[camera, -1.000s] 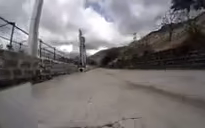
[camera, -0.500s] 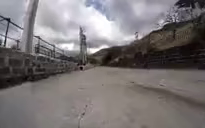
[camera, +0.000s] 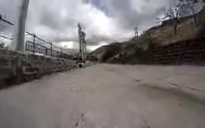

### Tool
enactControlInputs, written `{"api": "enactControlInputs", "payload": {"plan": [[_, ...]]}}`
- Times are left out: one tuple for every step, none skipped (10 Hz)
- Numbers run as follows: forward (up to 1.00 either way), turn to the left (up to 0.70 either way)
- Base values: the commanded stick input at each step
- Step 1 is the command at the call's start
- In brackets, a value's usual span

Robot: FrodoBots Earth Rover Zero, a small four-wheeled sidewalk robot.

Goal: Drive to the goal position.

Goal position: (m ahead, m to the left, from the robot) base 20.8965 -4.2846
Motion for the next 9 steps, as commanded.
{"api": "enactControlInputs", "payload": {"plan": [[1.0, 0.0], [1.0, 0.0], [1.0, 0.0], [1.0, 0.0], [1.0, 0.0], [1.0, 0.0], [1.0, 0.0], [1.0, 0.0], [1.0, 0.0]]}}
